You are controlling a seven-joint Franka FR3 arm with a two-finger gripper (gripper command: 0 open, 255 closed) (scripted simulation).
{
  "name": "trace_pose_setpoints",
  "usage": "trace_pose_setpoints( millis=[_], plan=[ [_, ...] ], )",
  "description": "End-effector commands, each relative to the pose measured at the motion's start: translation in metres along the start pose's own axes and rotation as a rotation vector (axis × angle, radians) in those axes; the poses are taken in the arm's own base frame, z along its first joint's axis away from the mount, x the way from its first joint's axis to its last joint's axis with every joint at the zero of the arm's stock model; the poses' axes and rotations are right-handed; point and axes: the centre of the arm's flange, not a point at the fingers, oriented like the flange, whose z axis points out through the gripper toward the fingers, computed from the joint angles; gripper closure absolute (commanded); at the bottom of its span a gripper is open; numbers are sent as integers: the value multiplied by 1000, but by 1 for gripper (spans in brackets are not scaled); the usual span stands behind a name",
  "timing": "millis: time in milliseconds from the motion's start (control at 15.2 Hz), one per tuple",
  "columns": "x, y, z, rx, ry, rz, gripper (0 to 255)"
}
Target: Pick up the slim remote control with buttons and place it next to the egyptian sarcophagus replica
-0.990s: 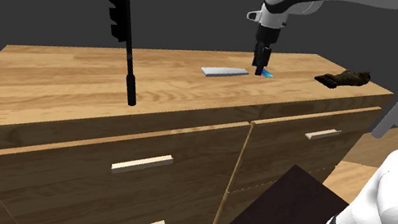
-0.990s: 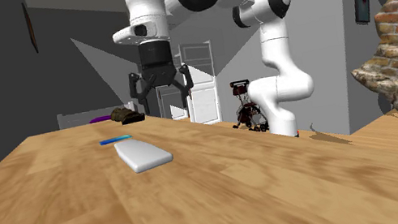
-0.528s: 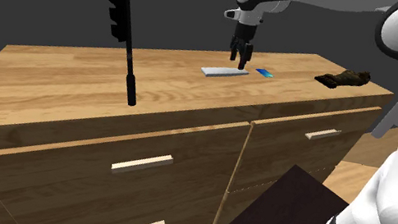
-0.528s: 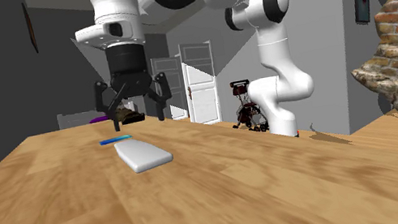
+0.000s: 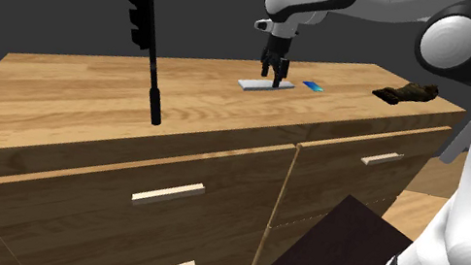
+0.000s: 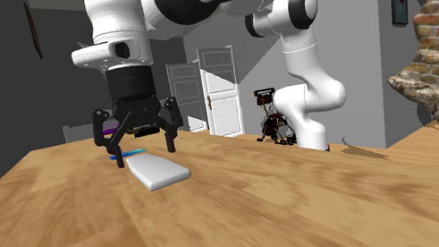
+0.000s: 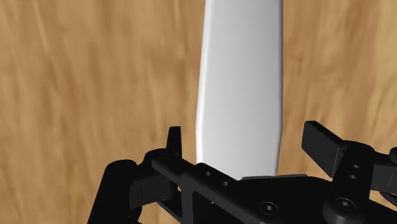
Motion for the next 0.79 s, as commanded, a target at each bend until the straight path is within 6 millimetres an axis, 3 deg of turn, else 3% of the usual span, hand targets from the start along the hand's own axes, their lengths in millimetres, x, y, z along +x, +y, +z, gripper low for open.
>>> trace_pose_setpoints(
  millis=[0, 528, 594, 726],
  plan=[
    [0, 0, 14, 0, 0, -1, 0],
    [0, 0, 14, 0, 0, -1, 0],
    [0, 0, 14, 0, 0, -1, 255],
    [0, 0, 14, 0, 0, -1, 255]
  ],
)
